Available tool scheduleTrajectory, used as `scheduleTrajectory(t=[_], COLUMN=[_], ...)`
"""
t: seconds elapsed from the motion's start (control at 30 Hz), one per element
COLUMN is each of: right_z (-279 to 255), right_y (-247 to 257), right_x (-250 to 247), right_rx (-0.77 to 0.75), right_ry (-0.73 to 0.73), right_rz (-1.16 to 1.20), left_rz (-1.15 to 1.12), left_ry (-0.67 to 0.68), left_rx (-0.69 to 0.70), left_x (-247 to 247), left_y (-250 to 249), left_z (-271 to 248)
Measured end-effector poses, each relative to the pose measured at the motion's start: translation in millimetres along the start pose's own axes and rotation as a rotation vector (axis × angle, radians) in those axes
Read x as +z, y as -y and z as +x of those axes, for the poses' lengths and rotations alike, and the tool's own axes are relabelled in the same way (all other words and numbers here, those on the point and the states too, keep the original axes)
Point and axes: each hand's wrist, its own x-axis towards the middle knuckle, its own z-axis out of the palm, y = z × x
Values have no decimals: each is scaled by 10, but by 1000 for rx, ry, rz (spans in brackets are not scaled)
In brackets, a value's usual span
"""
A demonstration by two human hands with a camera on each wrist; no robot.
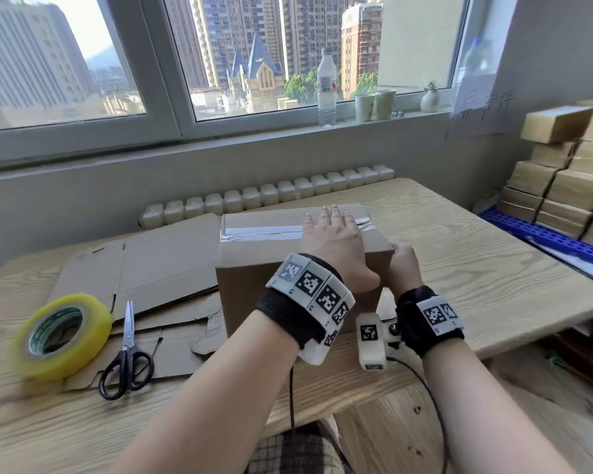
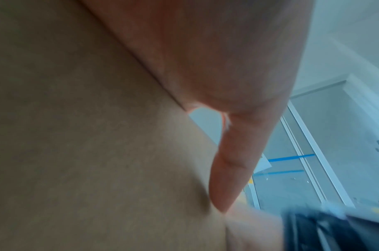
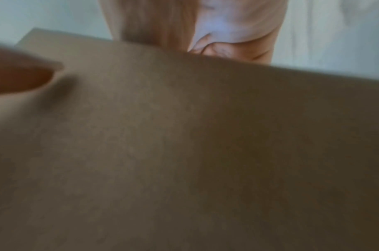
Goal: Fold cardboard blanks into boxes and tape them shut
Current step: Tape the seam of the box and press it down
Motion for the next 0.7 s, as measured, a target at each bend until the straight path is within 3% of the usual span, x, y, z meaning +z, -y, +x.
scheduleTrajectory(t=[0.07, 0.13, 0.2, 0.27, 0.37, 0.43, 0.5, 0.6, 0.7], right_z=[-52, -55, -39, -118, -375, -480, -525, -578, -579], right_y=[-104, -181, -147, 36, 343, 381, 364, 424, 493], right_x=[68, 107, 57, -67, -132, -55, 21, 52, 57], right_rx=[171, 237, 109, -122, -327, -381, -416, -334, -243], right_ry=[77, 89, -18, -91, 149, 199, 73, -32, -42], right_rz=[147, 207, 121, 110, 204, 97, -23, -15, 13], left_rz=[-21, -33, -37, -35, -41, -64, -85, -97, -112], left_ry=[16, 25, 22, 27, 23, 14, 17, 43, 72], left_rx=[3, 10, 11, 10, 9, 10, 5, 5, 0], left_x=[31, 58, 65, 59, 69, 79, 69, 31, -10], left_y=[60, 113, 125, 113, 111, 117, 119, 131, 150], left_z=[-19, -30, -25, -13, 4, 4, -13, -50, -48])
